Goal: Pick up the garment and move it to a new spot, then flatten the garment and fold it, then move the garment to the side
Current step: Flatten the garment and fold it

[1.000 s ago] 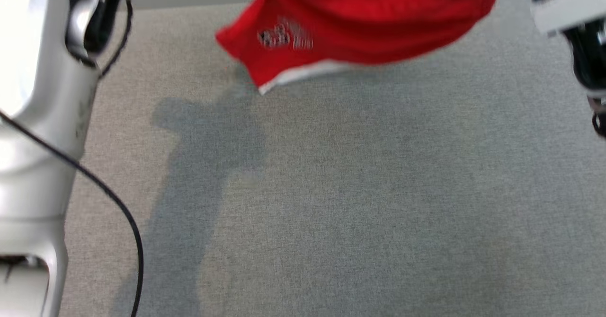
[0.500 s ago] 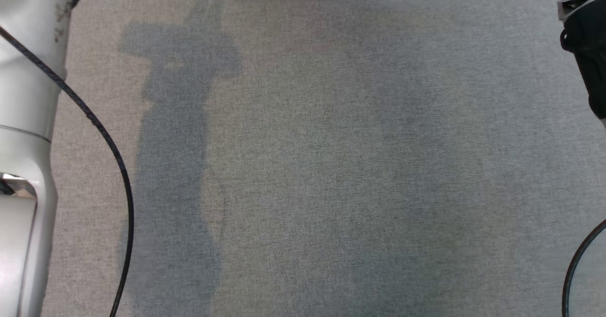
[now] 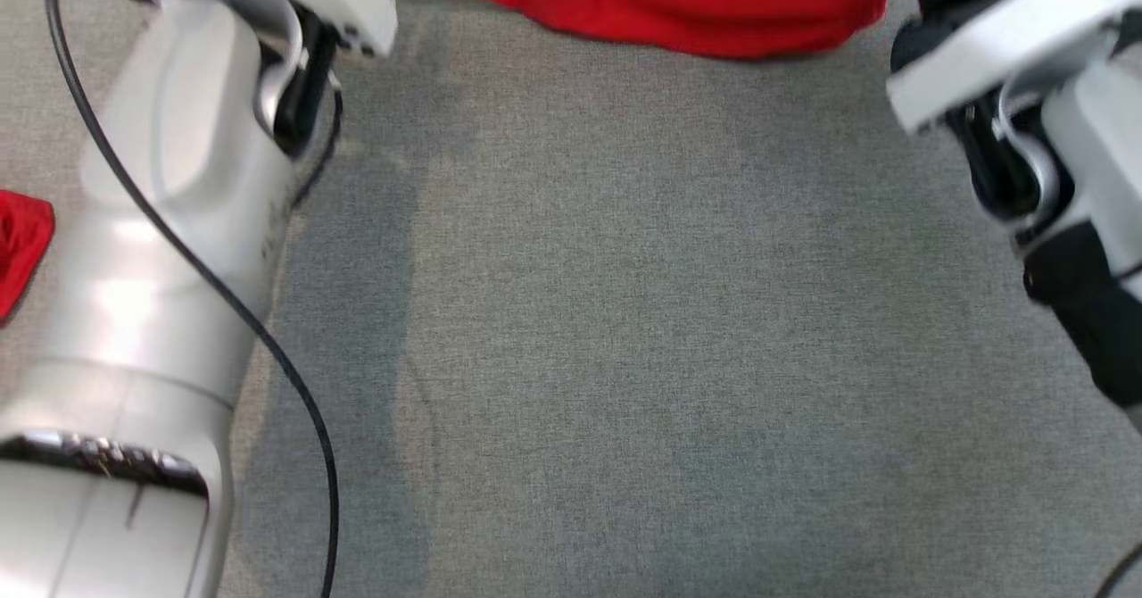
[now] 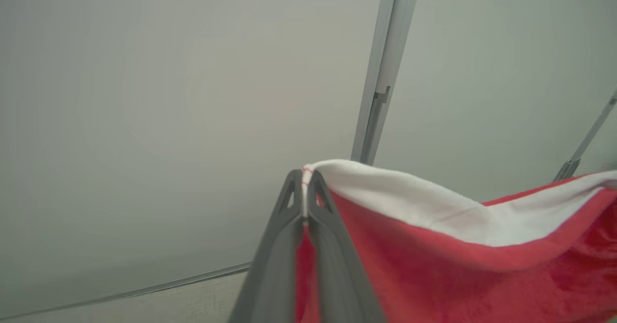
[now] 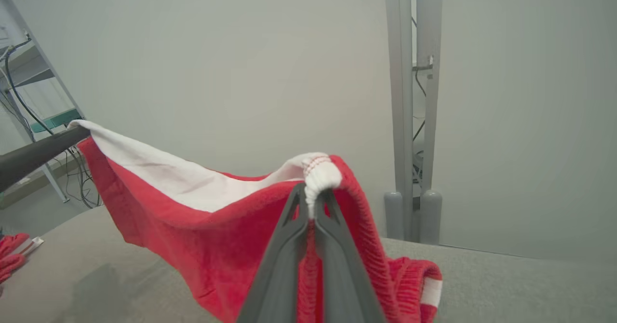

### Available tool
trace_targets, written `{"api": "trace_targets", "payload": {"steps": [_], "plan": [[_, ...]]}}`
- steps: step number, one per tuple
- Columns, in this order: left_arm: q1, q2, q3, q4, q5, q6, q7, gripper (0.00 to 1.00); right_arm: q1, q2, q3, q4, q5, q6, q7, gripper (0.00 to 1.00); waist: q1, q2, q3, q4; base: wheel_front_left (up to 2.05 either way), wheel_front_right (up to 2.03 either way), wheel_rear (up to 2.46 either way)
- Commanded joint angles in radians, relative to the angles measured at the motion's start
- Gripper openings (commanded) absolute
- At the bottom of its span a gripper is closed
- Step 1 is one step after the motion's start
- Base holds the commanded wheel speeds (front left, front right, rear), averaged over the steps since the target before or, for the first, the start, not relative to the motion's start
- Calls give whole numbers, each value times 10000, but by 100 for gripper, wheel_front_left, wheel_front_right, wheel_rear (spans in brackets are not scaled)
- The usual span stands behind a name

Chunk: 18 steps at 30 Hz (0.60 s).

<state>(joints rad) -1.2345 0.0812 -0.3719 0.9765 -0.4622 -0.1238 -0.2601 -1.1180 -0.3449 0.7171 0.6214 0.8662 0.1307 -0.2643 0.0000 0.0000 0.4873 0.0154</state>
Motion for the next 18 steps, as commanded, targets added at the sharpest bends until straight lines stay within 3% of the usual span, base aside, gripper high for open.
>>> {"api": "trace_targets", "payload": {"steps": [1, 8, 12, 17, 18], "plan": [[735, 88, 157, -457, -25, -40, -40, 0, 532, -248, 71, -441, 162, 2, -17, 0, 0, 0, -136, 54, 0, 0, 0], [4417, 504, 311, -3077, 227, 274, -8, 0, 3290, -1060, 476, -2358, 608, 2, -16, 0, 0, 0, -1009, 96, 0, 0, 0], [6070, 1153, 77, -4495, 206, 322, 719, 0, 4627, -1421, 454, -3040, 947, 2, -17, 0, 0, 0, -1511, 84, 0, 0, 0], [8290, 1912, -121, -7043, 295, 929, 1911, 0, 5980, -1830, 562, -3630, 1190, 2, -16, 0, 0, 0, -2117, 10, 0, 0, 0], [8290, 1912, -121, -7043, 295, 929, 1911, 0, 5980, -1830, 562, -3630, 1190, 2, -16, 0, 0, 0, -2117, 10, 0, 0, 0]]}}
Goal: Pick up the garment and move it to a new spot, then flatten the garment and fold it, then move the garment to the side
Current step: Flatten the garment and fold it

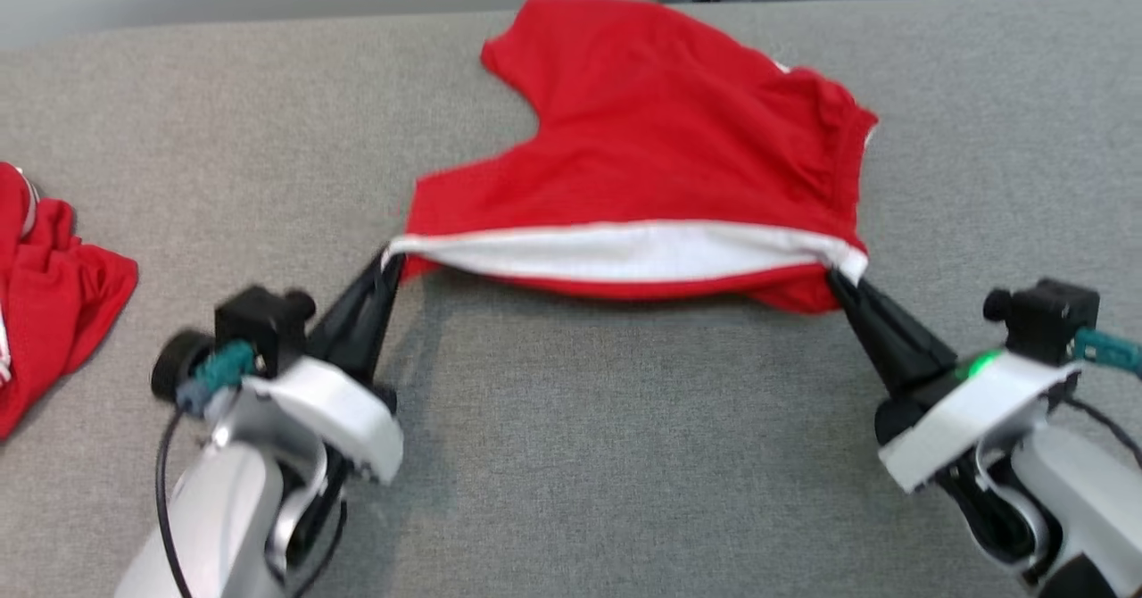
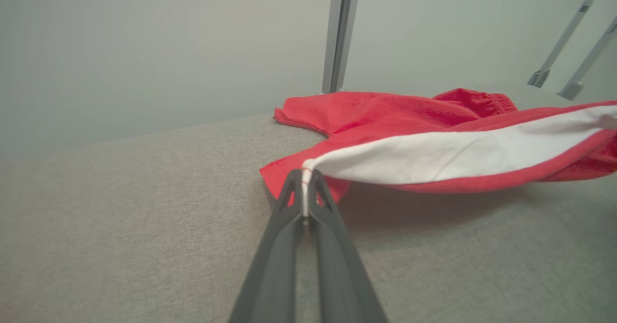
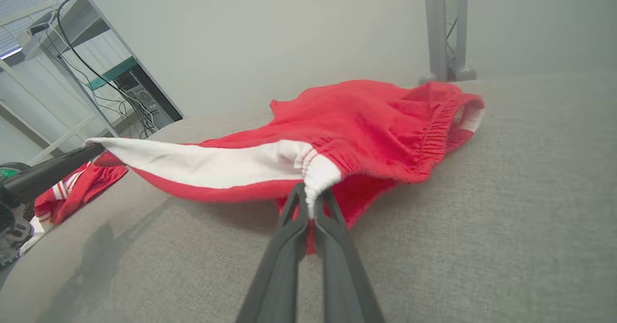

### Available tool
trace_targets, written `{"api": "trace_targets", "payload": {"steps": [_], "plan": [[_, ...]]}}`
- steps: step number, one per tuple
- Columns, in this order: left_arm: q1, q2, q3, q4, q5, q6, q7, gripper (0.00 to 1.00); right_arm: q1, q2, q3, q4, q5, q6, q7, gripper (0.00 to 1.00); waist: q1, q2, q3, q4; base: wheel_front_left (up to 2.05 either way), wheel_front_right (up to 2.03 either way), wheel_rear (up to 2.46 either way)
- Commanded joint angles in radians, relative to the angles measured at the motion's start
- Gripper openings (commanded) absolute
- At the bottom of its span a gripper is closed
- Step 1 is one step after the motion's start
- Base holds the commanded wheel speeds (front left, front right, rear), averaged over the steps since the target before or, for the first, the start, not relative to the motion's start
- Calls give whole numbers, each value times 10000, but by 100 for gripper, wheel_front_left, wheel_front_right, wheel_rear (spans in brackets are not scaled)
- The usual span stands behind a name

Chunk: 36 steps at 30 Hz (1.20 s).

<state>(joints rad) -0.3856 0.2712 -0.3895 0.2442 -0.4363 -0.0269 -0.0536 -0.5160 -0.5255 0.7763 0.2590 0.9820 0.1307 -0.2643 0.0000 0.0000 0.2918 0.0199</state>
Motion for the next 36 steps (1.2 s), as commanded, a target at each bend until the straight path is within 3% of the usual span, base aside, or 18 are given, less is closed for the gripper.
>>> {"api": "trace_targets", "payload": {"steps": [1, 11, 21, 27, 36], "plan": [[258, 153, 36, -264, 27, 120, 150, 0, 196, -71, -29, -95, 48, 2, -18, 0, 0, 0, -278, -51, 0, 0, 0], [4391, 1238, -153, -5323, -247, 1868, 2952, 0, 2681, -493, -514, -627, -92, 2, -16, 0, 0, 0, -1270, -66, 0, 0, 0], [5831, 1796, -14, -7330, -275, 2666, 3976, 0, 4583, -356, -1735, -1304, -382, 0, -18, 0, 0, 0, -1516, 68, 0, 0, 0], [5293, 2020, 199, -7312, -334, 2425, 3971, 0, 4653, -173, -1861, -2202, -152, 2, 400, 0, 0, 0, -1294, -148, 0, 0, 0], [2341, 2056, 555, -5789, -822, 1246, 4000, 0, 3340, 162, -2426, -3059, 1059, 3, 1435, 0, 0, 0, -171, -775, 0, 0, 0]]}}
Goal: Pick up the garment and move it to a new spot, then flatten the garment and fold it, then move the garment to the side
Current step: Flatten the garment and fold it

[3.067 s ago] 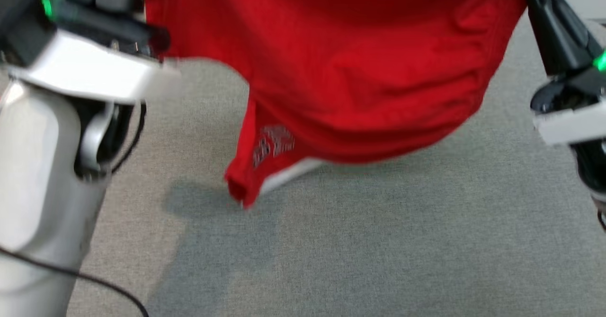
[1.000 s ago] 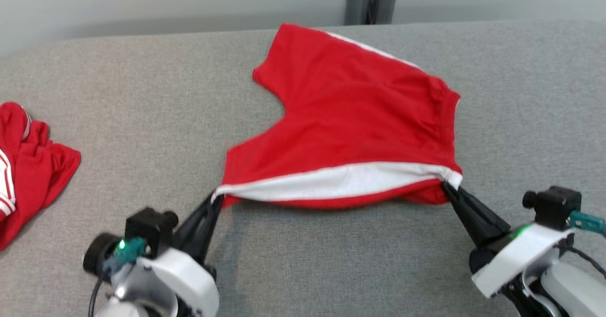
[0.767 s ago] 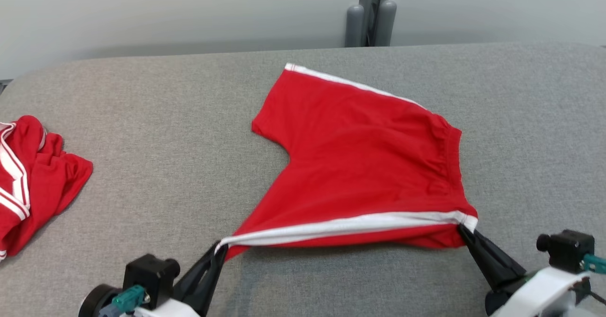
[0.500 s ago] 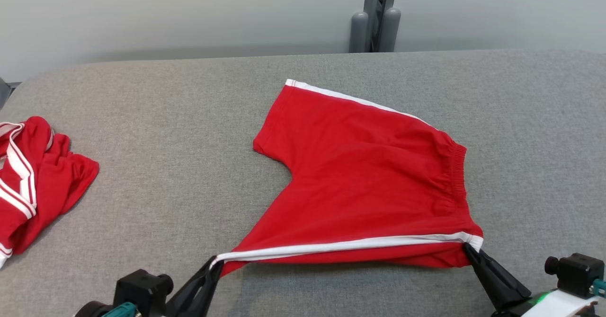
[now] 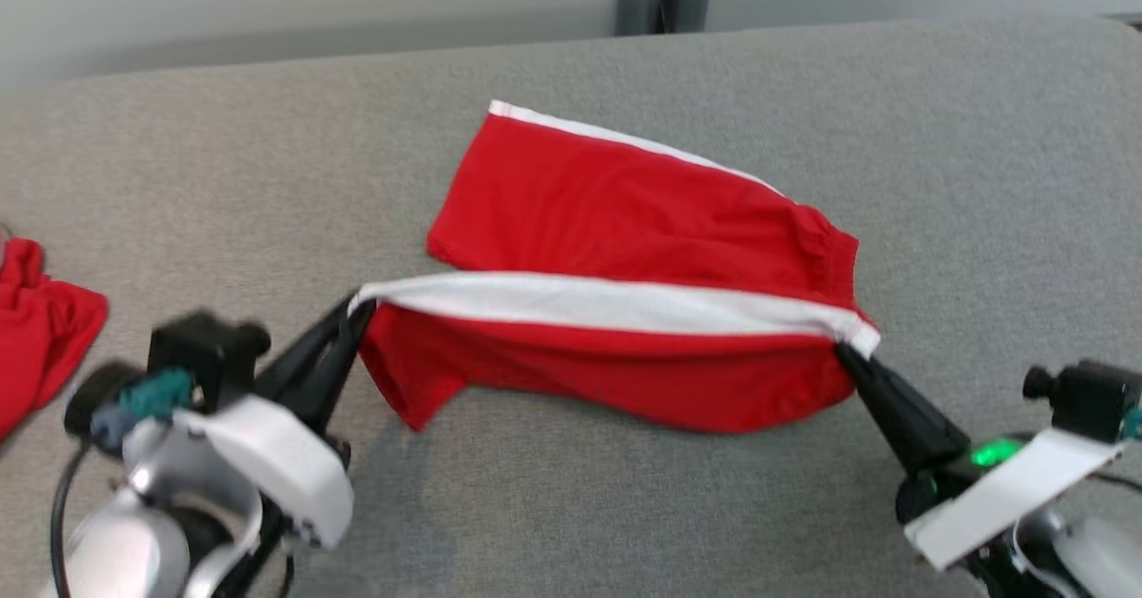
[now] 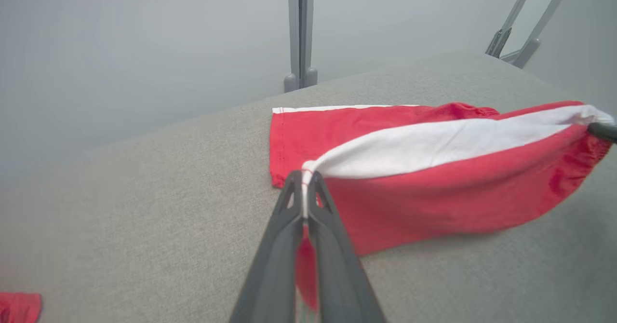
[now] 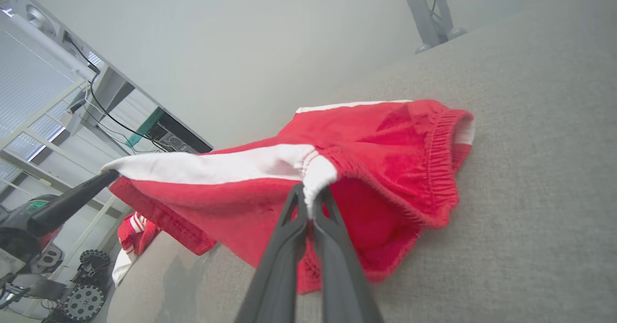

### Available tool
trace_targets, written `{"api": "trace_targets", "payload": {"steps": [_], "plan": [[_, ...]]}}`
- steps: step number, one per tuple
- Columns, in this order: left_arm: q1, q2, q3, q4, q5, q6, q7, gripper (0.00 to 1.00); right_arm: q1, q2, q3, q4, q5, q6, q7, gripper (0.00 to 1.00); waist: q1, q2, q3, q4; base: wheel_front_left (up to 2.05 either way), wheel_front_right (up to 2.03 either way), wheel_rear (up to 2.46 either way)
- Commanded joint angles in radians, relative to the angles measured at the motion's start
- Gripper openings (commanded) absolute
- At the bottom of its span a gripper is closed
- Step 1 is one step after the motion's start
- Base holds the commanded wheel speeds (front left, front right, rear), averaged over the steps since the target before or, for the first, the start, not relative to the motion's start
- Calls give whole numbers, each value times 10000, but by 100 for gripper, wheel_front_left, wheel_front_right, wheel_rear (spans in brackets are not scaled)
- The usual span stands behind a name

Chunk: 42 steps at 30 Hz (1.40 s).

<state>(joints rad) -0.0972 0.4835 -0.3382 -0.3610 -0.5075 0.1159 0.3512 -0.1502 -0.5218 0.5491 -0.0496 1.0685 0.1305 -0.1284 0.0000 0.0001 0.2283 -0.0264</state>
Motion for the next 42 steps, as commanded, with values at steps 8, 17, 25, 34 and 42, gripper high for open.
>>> {"api": "trace_targets", "payload": {"steps": [8, 17, 25, 34, 42], "plan": [[-3888, -478, -184, 2872, -405, -1431, 2, 0, -2131, 815, -511, 985, 358, 5, 596, 0, 0, -1, 1711, -805, 0, 0, 0], [-7265, -1002, -884, 6758, -286, -2305, -169, 0, -4034, 1666, -180, 2479, 425, 5, 588, 0, 0, -1, 2790, -1456, 0, 0, 0], [-9398, -1185, -1500, 9532, -781, -2466, -379, 0, -5272, 2125, 566, 3437, 866, 5, 73, 0, 0, -1, 3294, -1875, 0, 0, 0], [-10060, -1145, -2430, 10940, -1684, -2460, -771, 100, -5750, 1972, 1356, 3752, 1321, 5, -536, 100, 0, -1, 3360, -1964, 0, 0, 0], [-9449, -1362, -1814, 11343, -1999, -2170, -3308, 100, -5062, 1318, 1541, 3562, 1267, 5, -1137, 100, 0, -1, 2946, -1627, 0, 0, 0]]}}
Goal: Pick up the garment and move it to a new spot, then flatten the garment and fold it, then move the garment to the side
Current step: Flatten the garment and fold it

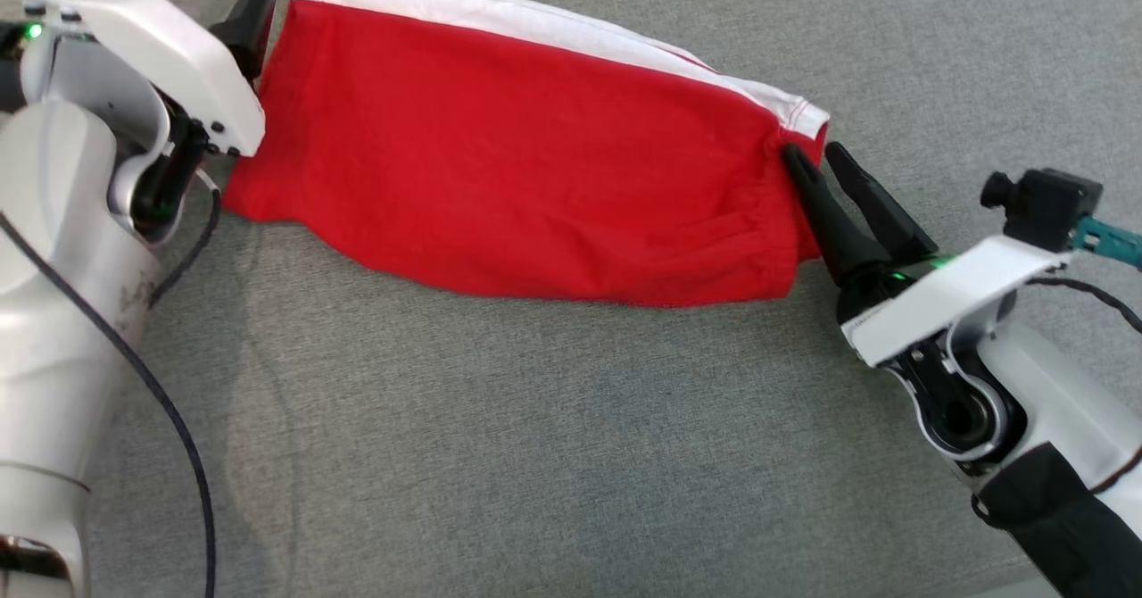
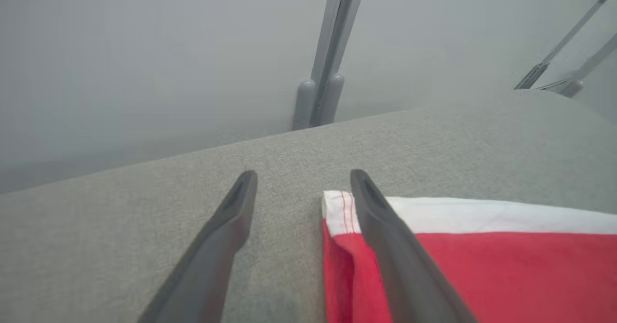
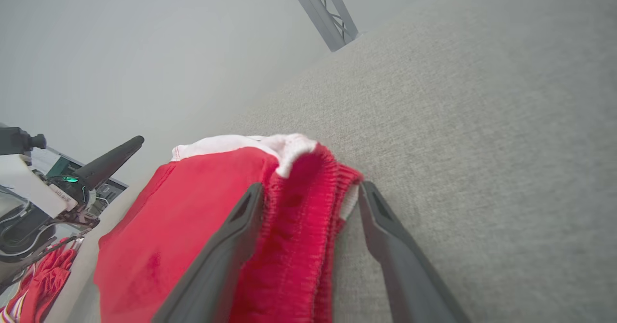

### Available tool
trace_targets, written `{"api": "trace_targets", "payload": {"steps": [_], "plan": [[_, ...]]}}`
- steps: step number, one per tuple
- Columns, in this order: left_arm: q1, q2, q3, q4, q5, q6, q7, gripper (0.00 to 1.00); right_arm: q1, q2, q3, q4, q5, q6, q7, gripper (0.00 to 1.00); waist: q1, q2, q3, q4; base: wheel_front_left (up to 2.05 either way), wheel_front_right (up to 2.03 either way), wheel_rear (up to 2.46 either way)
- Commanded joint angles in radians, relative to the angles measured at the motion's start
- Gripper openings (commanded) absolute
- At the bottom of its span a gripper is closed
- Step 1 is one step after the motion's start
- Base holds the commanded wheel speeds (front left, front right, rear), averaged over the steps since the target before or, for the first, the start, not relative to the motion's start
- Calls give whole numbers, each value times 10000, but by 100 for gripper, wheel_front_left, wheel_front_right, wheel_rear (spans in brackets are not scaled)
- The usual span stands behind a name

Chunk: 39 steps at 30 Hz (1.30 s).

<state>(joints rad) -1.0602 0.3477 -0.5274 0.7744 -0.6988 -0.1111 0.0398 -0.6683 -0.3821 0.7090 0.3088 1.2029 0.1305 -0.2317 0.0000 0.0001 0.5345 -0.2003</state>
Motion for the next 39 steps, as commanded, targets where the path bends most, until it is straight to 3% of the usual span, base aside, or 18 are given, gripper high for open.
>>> {"api": "trace_targets", "payload": {"steps": [1, 5, 8, 9, 16, 19, 23, 29, 39], "plan": [[316, 7, 169, -104, -43, 230, -576, 100, 277, -164, -151, -120, -134, 5, -187, 100, 0, -1, -180, 166, 0, 0, 0], [1192, -36, 476, -677, -5, 754, -1951, 100, 915, -335, -831, -427, -825, 5, -350, 100, 0, -1, -447, 395, 0, 0, 0], [1953, 12, 707, -1507, 151, 1353, -2656, 100, 1445, -102, -1998, -805, -1815, 5, -349, 100, 0, -1, -633, 566, 0, 0, 0], [1953, 12, 707, -1507, 151, 1353, -2656, 100, 1445, -102, -1998, -805, -1815, 5, -349, 100, 0, -1, -633, 566, 0, 0, 0], [4352, 130, 1367, -4461, 813, 2792, -3037, 100, 2771, 888, -4326, -1795, -4375, 5, -338, 100, 0, -1, -1185, 918, 0, 0, 0], [5484, 133, 1823, -5885, 1417, 3394, -3036, 100, 3169, 1198, -4962, -2023, -5488, 4, -340, 100, 0, -1, -1434, 1024, 0, 0, 0], [6798, 19, 2207, -7291, 2077, 3861, -3041, 100, 3601, 1456, -5444, -2143, -6647, 5, -340, 100, 0, -1, -1724, 1190, 0, 0, 0], [7929, 3, 2234, -8053, 2773, 4146, -3042, 100, 4265, 1759, -6074, -1929, -7886, 4, -340, 100, 0, -1, -2081, 1388, 0, 0, 0], [8438, -55, 2304, -7739, 2956, 3804, -3045, 100, 4924, 2117, -6554, -1847, -8499, 5, -261, 100, 0, -1, -2438, 1361, 0, 0, 0]]}}
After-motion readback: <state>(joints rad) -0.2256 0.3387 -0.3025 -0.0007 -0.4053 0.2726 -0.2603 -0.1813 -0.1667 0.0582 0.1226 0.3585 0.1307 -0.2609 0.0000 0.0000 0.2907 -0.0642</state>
